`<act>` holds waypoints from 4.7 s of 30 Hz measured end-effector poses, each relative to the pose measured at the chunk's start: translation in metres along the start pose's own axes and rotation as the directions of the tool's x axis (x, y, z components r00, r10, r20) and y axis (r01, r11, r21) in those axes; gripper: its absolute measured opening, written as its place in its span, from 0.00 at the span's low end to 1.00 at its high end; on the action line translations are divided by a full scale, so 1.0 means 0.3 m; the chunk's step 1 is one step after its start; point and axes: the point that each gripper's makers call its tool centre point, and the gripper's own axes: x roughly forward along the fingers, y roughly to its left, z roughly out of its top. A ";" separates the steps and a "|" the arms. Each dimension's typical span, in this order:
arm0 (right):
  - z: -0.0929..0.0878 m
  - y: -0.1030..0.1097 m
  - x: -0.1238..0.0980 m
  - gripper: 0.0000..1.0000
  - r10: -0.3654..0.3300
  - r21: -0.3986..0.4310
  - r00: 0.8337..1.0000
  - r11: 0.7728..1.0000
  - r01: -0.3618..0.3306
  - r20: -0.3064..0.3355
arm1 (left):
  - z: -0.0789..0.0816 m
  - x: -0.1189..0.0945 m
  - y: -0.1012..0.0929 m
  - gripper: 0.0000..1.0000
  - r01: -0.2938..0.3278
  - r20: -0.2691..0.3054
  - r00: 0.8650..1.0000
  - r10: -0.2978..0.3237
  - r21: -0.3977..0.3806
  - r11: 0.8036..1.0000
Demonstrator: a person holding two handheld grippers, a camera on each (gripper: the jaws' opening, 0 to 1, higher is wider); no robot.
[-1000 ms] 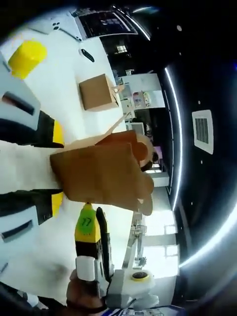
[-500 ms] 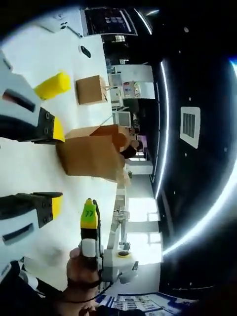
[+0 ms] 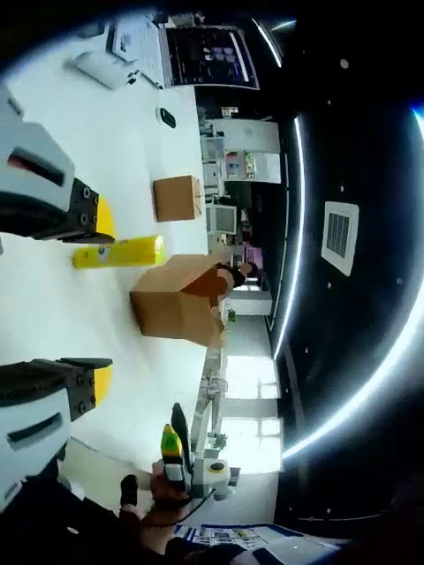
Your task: Pick up one paper box from the group, open the paper box, and remove the item inside
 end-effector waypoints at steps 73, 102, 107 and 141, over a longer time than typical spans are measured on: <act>-0.064 -0.039 -0.073 0.49 0.015 -0.020 0.999 1.000 -0.016 -0.044 | 0.080 0.450 -0.291 0.20 0.392 -0.035 0.920 -0.391 0.050 0.919; -0.055 -0.046 -0.072 0.49 0.003 -0.001 1.000 1.000 -0.003 -0.019 | 0.028 0.476 -0.347 0.22 0.426 -0.054 0.904 -0.424 0.037 0.904; -0.053 -0.043 -0.074 0.50 0.003 0.001 1.000 1.000 -0.003 -0.017 | 0.033 0.463 -0.353 0.31 0.441 -0.045 0.897 -0.440 0.014 0.897; -0.024 -0.061 -0.123 0.62 0.000 -0.109 0.984 0.994 -0.020 -0.180 | -0.003 0.001 0.057 0.49 0.125 -0.188 0.975 -0.118 0.026 0.992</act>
